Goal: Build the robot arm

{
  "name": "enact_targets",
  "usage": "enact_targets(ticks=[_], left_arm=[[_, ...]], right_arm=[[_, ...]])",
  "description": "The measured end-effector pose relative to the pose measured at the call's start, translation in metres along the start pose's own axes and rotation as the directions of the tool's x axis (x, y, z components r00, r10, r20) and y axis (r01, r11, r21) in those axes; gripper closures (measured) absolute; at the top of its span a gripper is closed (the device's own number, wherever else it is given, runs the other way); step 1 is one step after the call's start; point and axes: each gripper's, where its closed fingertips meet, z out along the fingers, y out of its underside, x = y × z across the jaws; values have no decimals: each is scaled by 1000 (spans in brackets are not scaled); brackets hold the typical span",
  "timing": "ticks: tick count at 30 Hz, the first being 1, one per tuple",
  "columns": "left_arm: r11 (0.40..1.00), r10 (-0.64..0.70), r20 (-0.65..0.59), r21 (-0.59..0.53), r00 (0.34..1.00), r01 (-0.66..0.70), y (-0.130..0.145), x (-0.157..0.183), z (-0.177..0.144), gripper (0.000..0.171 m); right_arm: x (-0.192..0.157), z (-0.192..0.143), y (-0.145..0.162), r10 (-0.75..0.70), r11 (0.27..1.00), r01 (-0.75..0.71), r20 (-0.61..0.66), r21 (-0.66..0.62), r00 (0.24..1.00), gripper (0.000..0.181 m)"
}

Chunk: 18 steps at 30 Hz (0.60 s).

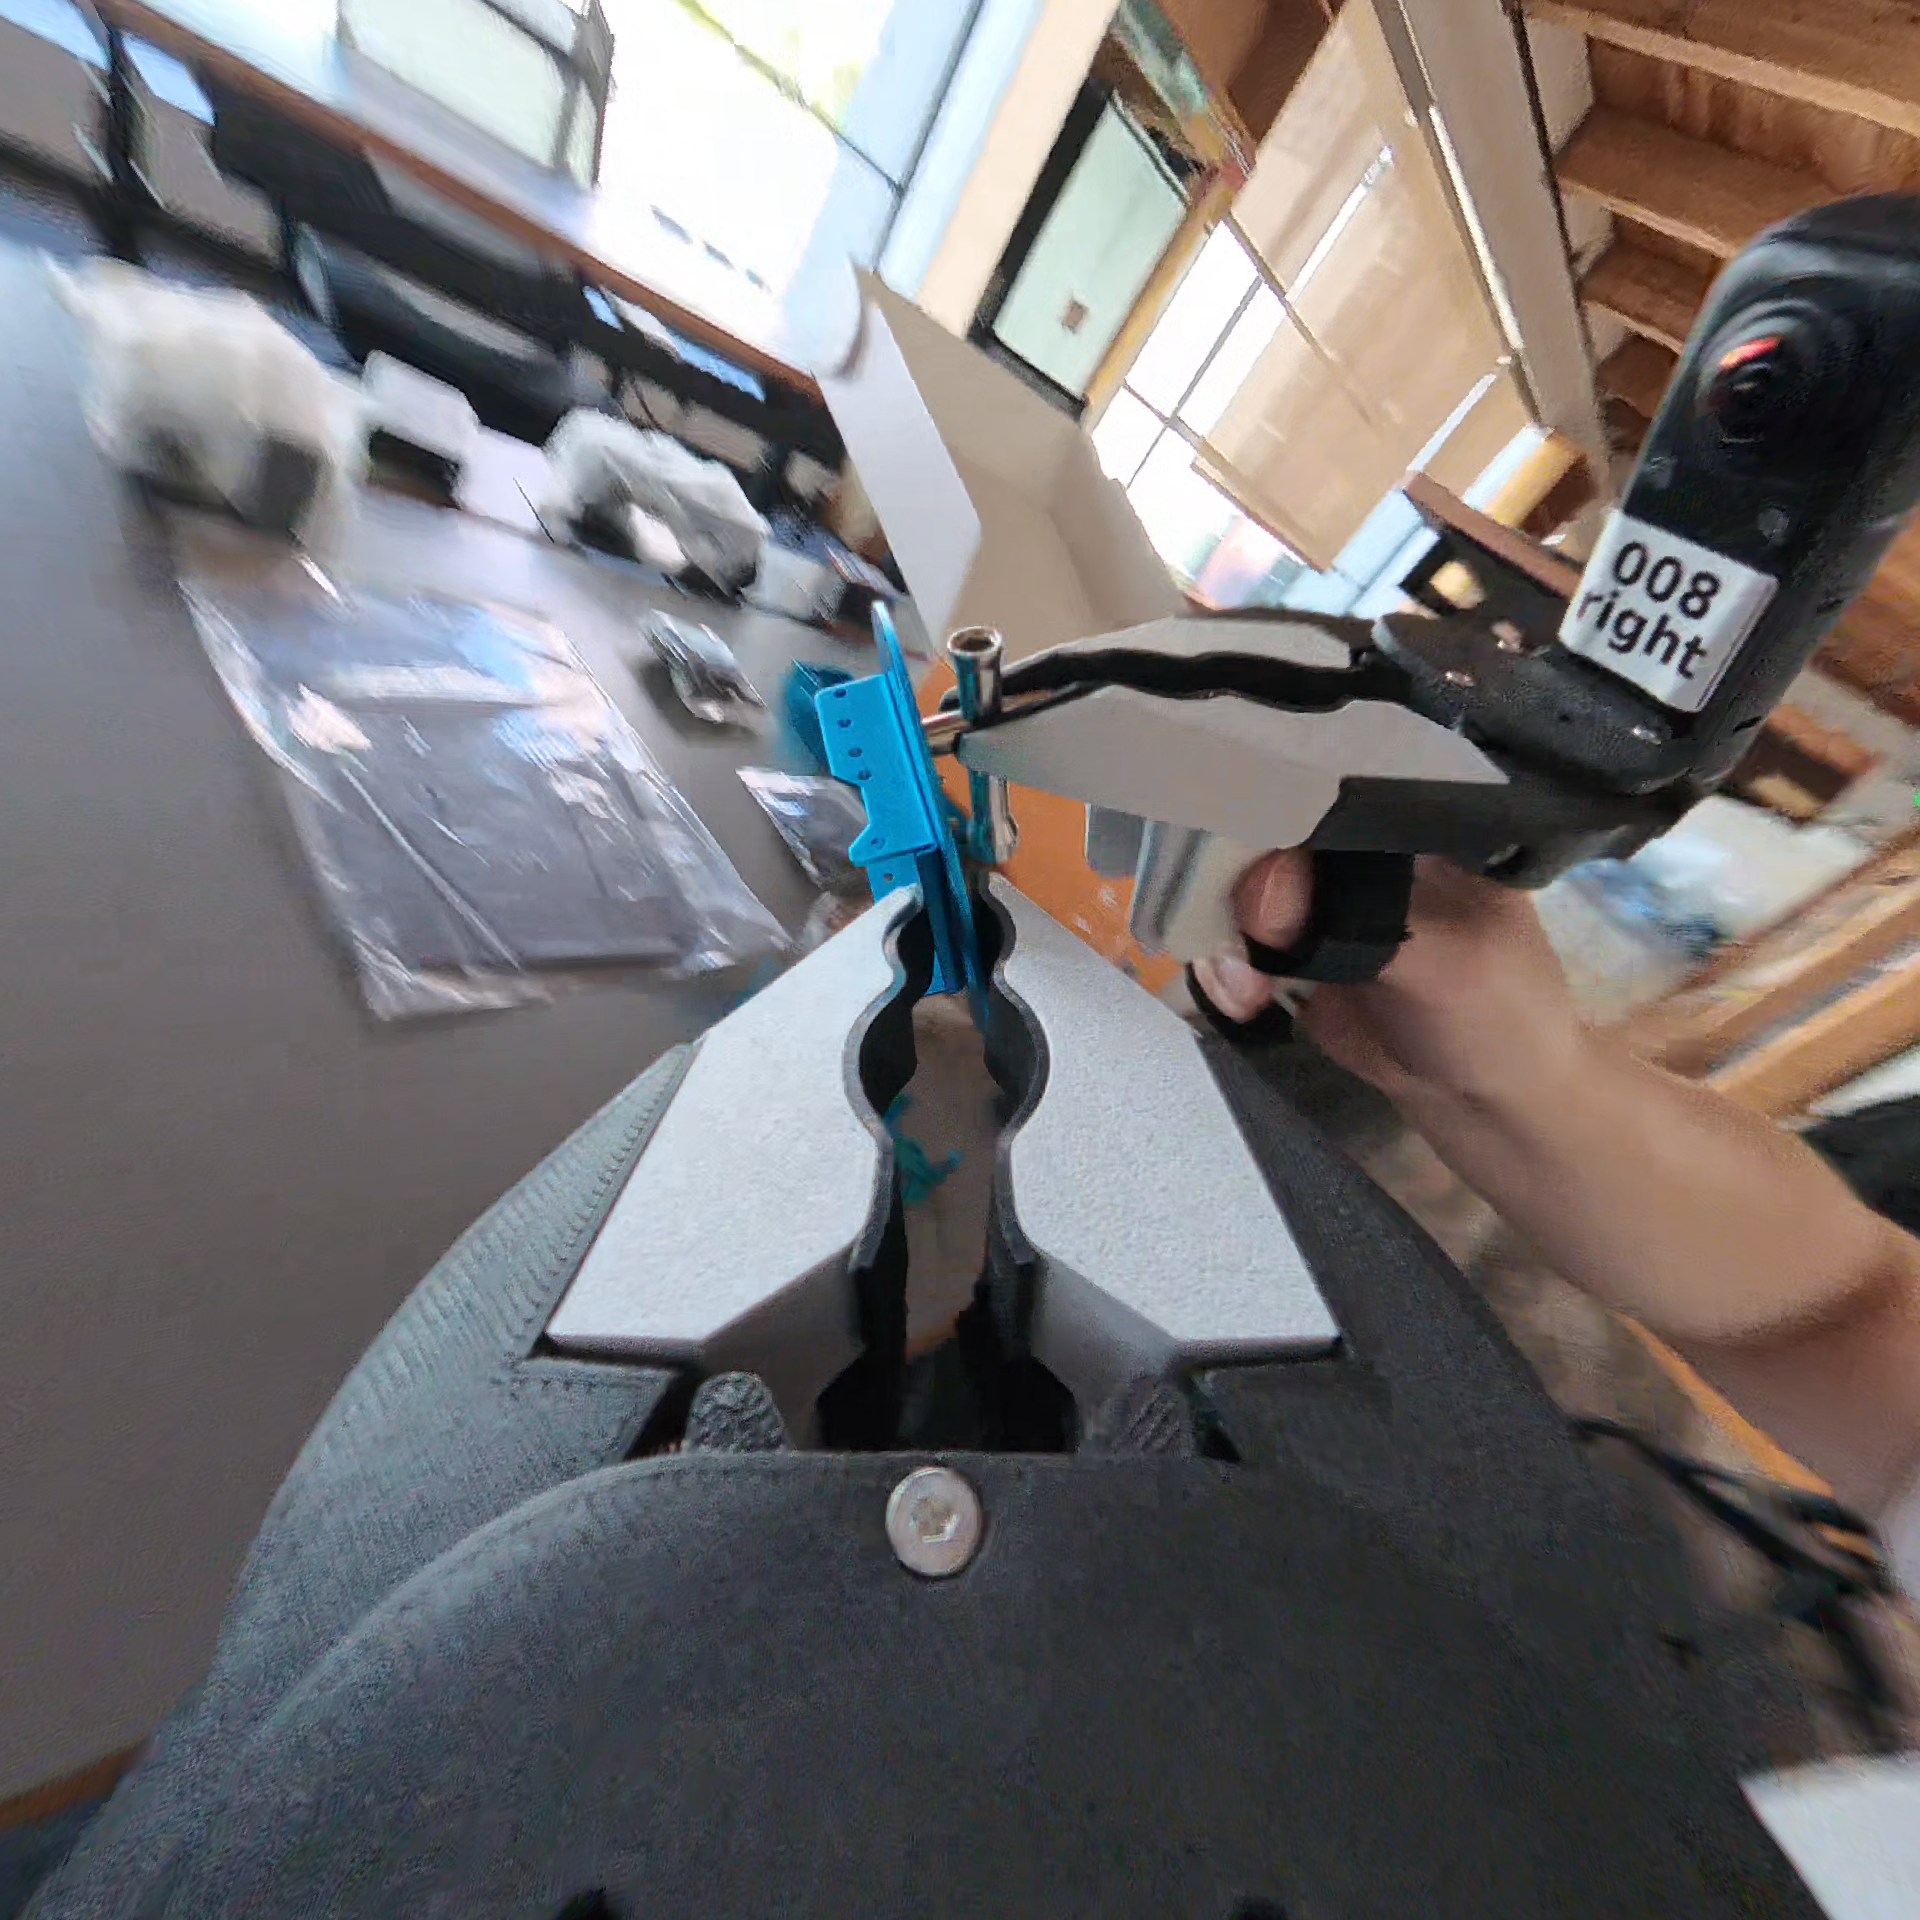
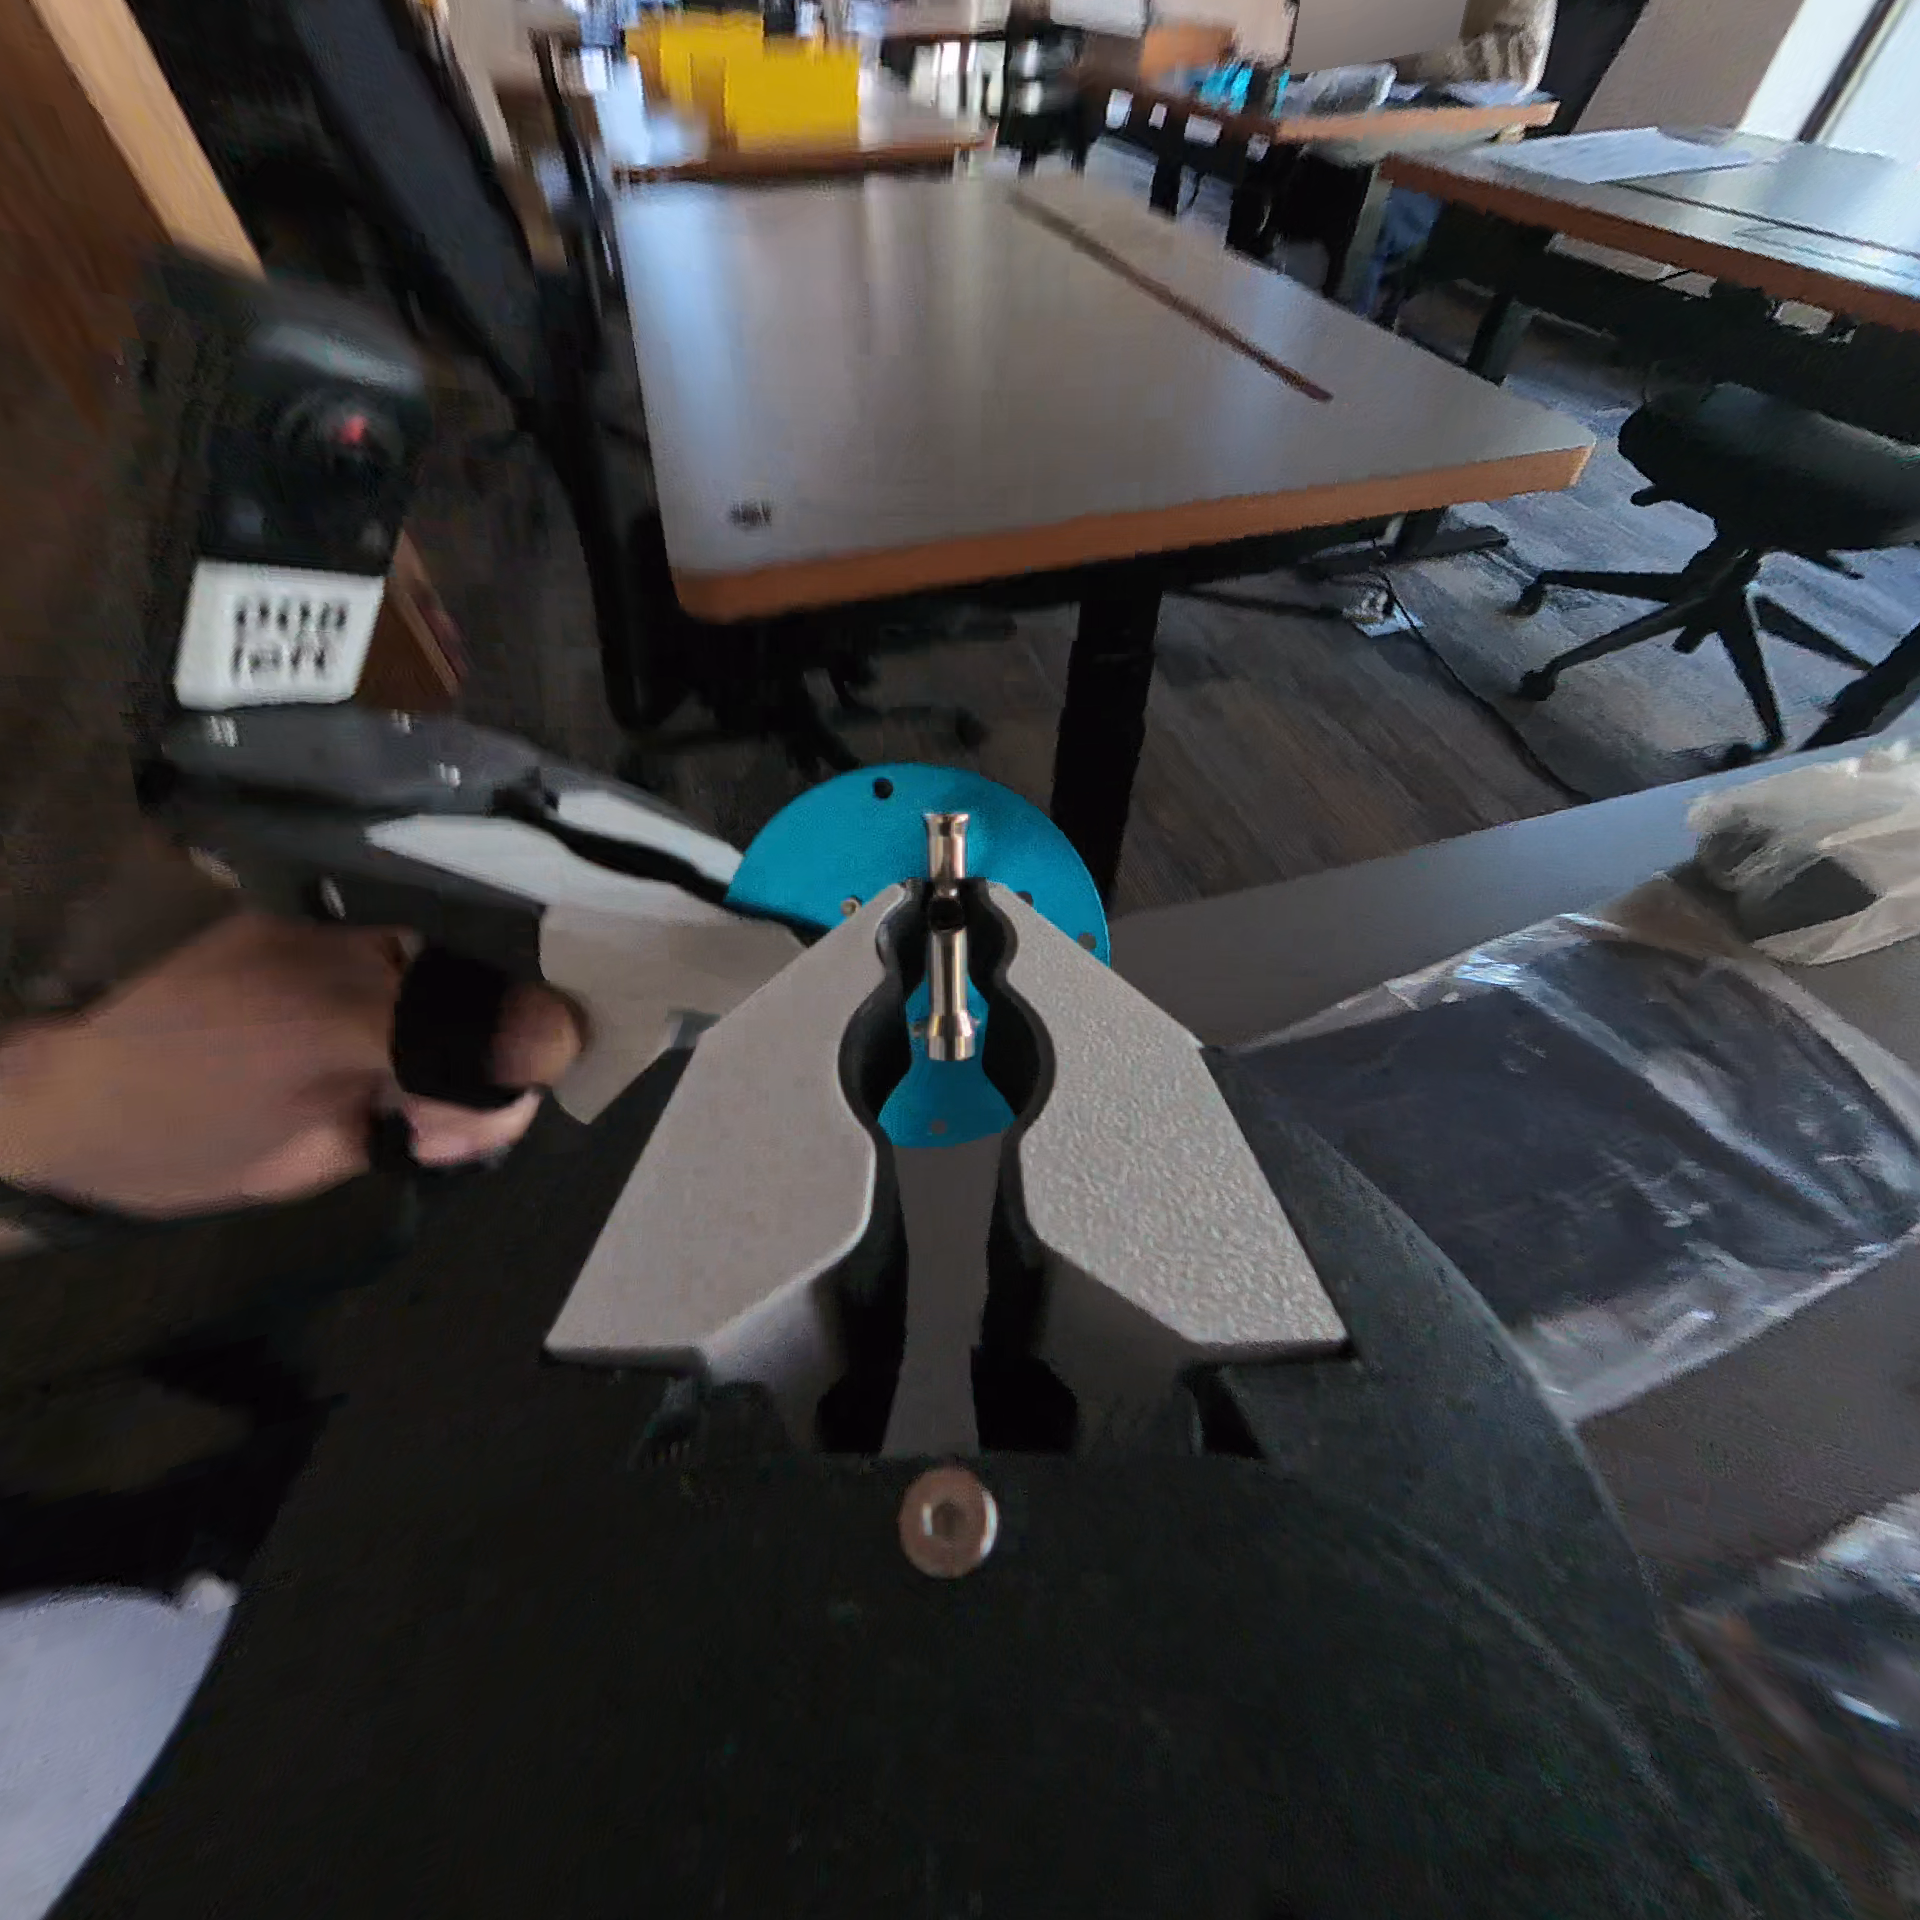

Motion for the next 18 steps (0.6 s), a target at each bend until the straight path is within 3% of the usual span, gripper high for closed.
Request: enact_targets(ticks=[2,5,6,8,10,12,14,15,16,18], left_arm=[[979,183,105,75,978,-191,-12,-4,2,167],[880,415,292,111,862,-461,-26,-8,-2,168],[858,443,328,113,834,-500,-27,-8,-3,169],[860,424,337,140,841,-490,-27,-8,-6,169],[877,389,334,152,858,-457,-24,-11,-11,169],[888,373,311,151,874,-433,-20,-10,-19,169],[888,388,292,136,874,-440,-16,-4,-29,169],[877,413,287,129,864,-462,-16,1,-35,169],[861,444,289,126,848,-493,-16,7,-41,169],[806,525,312,115,792,-580,-17,21,-53,169]], right_arm=[[3,0,-13,205,967,-212,58,142,977,175],[2,-4,-24,481,795,-541,257,274,838,175],[2,-5,-26,540,723,-625,322,295,777,175],[-2,-8,-25,581,625,-708,409,330,704,175],[-5,-16,-25,541,624,-672,401,399,739,175],[-17,-30,-35,353,721,-490,348,491,868,175],[-29,-38,-40,16,860,-99,168,501,986,175],[-41,-42,-41,-216,865,149,88,479,972,175],[-50,-46,-39,-443,802,402,-11,442,897,174],[-65,-53,-36,-770,544,782,-190,304,609,175]])
